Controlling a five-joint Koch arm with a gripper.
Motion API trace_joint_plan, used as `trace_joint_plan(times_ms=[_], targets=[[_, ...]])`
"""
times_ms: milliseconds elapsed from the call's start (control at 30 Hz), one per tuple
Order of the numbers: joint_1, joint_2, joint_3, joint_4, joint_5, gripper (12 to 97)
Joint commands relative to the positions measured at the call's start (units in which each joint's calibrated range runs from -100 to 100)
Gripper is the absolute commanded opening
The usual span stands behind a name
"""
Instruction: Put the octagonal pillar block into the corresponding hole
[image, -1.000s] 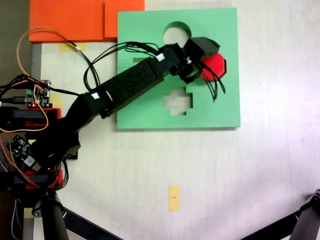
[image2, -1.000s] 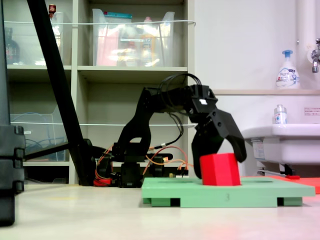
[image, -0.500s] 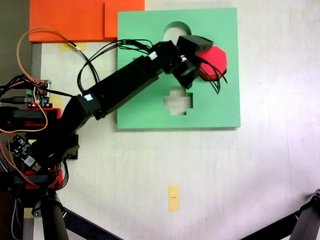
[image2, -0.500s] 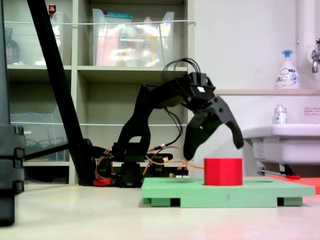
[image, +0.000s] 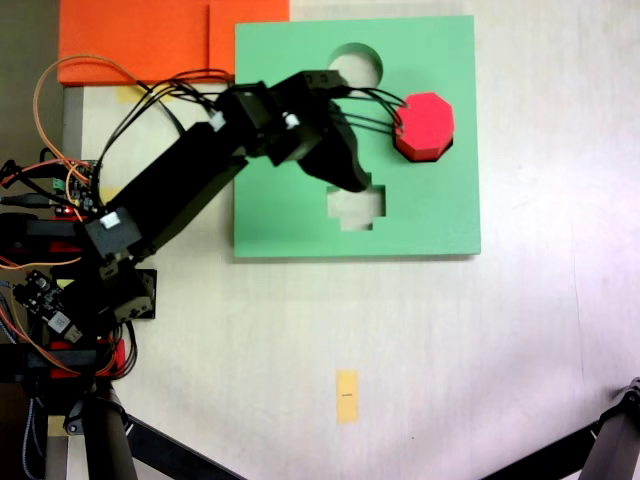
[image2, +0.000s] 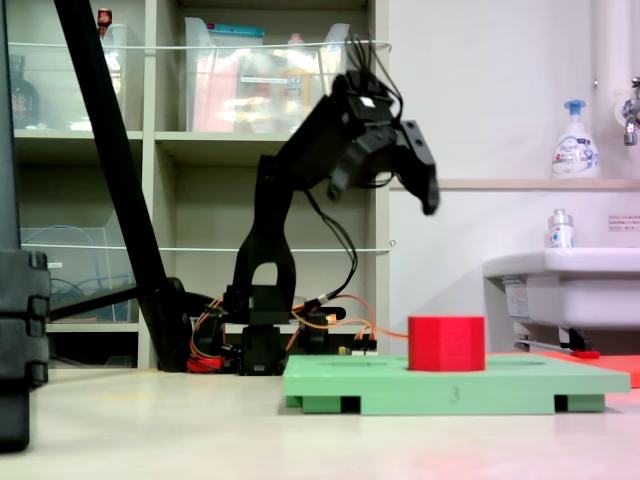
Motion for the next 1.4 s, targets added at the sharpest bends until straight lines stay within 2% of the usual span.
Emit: trace_joint_plan(times_ms=[0, 167, 267, 400, 467, 533, 600, 767, 867, 900, 1167, 1367], targets=[[-1.22, -11.33, 3.72, -5.29, -8.21, 71.1], [-8.74, -28.79, 3.42, -5.29, -18.75, 71.0], [-13.19, -32.98, 3.42, -5.29, -26.96, 63.8], [-15.68, -33.96, 0.63, -5.29, -29.94, 63.8], [-17.63, -39.82, -9.54, -2.11, -32.82, 62.1], [-17.73, -52.39, -29.78, 11.56, -36.09, 59.6], [-17.63, -69.29, -58.39, 35.93, -39.41, 58.1], [-17.44, -78.37, -87.51, 58.27, -44.15, 58.0], [-16.95, -79.21, -114.72, 92.93, -49.43, 55.0], [-17.00, -79.21, -119.91, 98.61, -49.57, 54.4], [-14.16, -79.21, -149.62, 102.56, -56.31, 51.8], [-14.90, -79.21, -150.42, 97.65, -57.19, 50.1]])
